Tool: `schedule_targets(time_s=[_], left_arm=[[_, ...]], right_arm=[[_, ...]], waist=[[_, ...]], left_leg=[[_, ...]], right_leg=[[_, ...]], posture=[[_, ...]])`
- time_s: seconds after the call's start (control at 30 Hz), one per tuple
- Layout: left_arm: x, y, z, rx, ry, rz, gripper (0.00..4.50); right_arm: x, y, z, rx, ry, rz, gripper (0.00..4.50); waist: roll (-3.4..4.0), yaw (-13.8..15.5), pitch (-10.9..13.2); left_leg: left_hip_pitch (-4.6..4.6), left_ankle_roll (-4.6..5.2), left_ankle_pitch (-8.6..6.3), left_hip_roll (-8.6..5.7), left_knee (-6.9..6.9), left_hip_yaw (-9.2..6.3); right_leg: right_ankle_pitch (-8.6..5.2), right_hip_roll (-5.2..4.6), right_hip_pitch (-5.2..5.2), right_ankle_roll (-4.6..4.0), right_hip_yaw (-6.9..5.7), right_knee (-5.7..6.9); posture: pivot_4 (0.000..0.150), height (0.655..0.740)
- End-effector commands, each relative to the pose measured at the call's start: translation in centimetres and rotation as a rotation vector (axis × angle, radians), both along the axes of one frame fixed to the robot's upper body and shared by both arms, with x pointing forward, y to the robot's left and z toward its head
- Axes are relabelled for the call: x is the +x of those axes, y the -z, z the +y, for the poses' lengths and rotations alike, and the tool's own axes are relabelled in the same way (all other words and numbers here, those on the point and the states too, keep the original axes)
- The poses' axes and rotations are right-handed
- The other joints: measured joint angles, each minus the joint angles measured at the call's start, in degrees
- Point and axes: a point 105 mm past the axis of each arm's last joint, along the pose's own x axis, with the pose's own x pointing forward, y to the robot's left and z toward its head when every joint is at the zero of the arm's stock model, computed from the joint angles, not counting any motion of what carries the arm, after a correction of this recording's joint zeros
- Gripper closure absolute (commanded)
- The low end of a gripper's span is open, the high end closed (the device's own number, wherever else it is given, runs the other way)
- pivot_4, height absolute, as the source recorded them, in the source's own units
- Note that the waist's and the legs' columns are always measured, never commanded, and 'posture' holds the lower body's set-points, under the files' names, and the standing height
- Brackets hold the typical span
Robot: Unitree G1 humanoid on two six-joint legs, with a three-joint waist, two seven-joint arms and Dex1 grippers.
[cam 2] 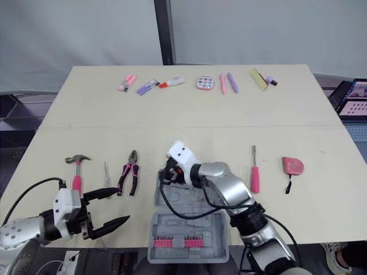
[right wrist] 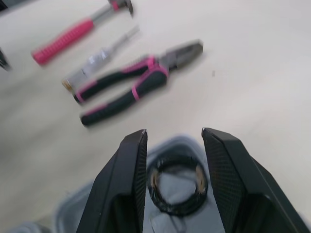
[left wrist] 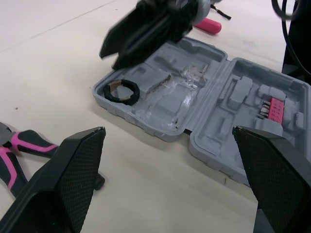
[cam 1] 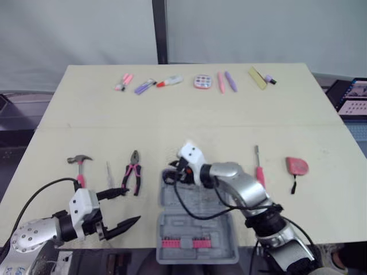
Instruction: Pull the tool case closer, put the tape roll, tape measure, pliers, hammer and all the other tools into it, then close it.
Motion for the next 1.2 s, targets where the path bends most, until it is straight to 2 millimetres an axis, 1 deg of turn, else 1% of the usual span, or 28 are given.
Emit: schedule_targets(time_s=[0.03, 0.07, 0.1, 0.2, 0.27, 0.37, 0.53, 0.63, 0.8, 1.03, 1.2], left_arm=[[-0.3, -0.9, -0.4, -0.002, 0.048, -0.02, 0.0], [-0.4, -0.8, -0.4, -0.001, 0.057, -0.016, 0.0], [-0.4, -0.8, -0.4, 0.002, 0.062, -0.011, 0.0], [-0.6, -0.5, -0.1, 0.012, 0.058, -0.003, 0.0], [-1.0, -0.1, 0.2, 0.02, 0.057, 0.014, 0.0], [-1.4, 0.5, 0.4, 0.031, 0.065, 0.029, 0.0], [-1.7, 1.1, -0.2, 0.009, 0.069, 0.033, 0.0], [-1.9, 1.4, -0.4, 0.001, 0.065, 0.038, 0.0], [-2.1, 1.9, -0.5, -0.013, 0.022, 0.041, 0.0], [-2.3, 2.2, -0.9, -0.04, -0.032, 0.032, 0.0], [-2.5, 2.5, -1.0, -0.043, -0.041, 0.044, 0.0]], right_arm=[[-1.4, -2.0, -2.0, 0.049, -0.021, -0.032, 2.62], [-1.7, -2.2, -3.1, 0.044, -0.011, -0.059, 2.62], [-1.9, -2.1, -4.8, 0.024, 0.011, -0.078, 2.62], [-3.0, -1.0, -9.1, -0.055, 0.074, -0.081, 2.62], [-4.0, -0.3, -11.7, -0.101, 0.101, -0.07, 2.62], [-5.7, 1.0, -14.4, -0.16, 0.116, -0.02, 2.62], [-7.3, 2.6, -17.6, -0.201, 0.18, -0.004, 2.62], [-8.0, 3.4, -18.5, -0.211, 0.209, 0.014, 2.62], [-8.7, 4.7, -19.6, -0.229, 0.255, 0.04, 2.62], [-9.5, 5.5, -20.3, -0.223, 0.33, 0.055, 2.62], [-10.1, 5.7, -20.3, -0.221, 0.347, 0.067, 2.62]], waist=[[-0.01, 0.1, 0.0], [-0.02, 0.2, 0.0], [-0.02, 0.3, 0.0], [-0.02, 0.4, 0.0], [-0.02, 0.4, 0.0], [-0.02, 0.1, 0.0], [-0.01, 0.3, 0.0], [-0.02, 0.7, 0.0], [-0.02, 1.6, 0.0], [-0.02, 1.7, 0.0], [-0.02, 1.7, 0.0]], left_leg=[[0.0, 0.0, 0.0, -0.01, 0.0, -0.03], [0.0, 0.0, 0.0, -0.01, 0.0, -0.06], [-0.01, 0.01, 0.0, -0.01, -0.01, -0.07], [-0.09, 0.02, -0.01, -0.02, -0.03, -0.05], [-0.12, 0.02, -0.01, -0.01, -0.02, 0.02], [-0.11, 0.03, -0.01, 0.08, -0.03, 0.11], [0.02, 0.02, 0.0, 0.25, -0.06, 0.2], [0.03, 0.07, -0.02, 0.23, -0.01, 0.17], [0.03, 0.07, -0.02, 0.22, 0.02, 0.18], [0.02, 0.08, -0.02, 0.2, 0.03, 0.18], [0.02, 0.07, -0.02, 0.2, 0.04, 0.18]], right_leg=[[0.0, 0.0, 0.02, 0.0, 0.01, -0.02], [0.0, 0.0, 0.05, 0.0, 0.03, -0.08], [0.0, 0.0, 0.07, 0.0, 0.04, -0.15], [0.0, 0.0, 0.17, 0.0, 0.06, -0.41], [0.0, 0.01, 0.23, 0.0, 0.06, -0.55], [0.0, 0.06, 0.29, 0.0, 0.03, -0.67], [-0.03, 0.18, 0.86, -0.03, -0.1, -1.31], [-0.03, 0.16, 1.0, -0.03, -0.08, -1.42], [-0.03, 0.16, 1.04, -0.03, -0.07, -1.52], [-0.03, 0.15, 1.08, -0.03, -0.08, -1.57], [-0.03, 0.15, 1.1, -0.03, -0.08, -1.61]], posture=[[0.15, 0.7134], [0.15, 0.7134], [0.15, 0.7134], [0.15, 0.7134], [0.15, 0.7134], [0.15, 0.7134], [0.15, 0.7134], [0.15, 0.7134], [0.15, 0.7134], [0.15, 0.7134], [0.15, 0.7134]])
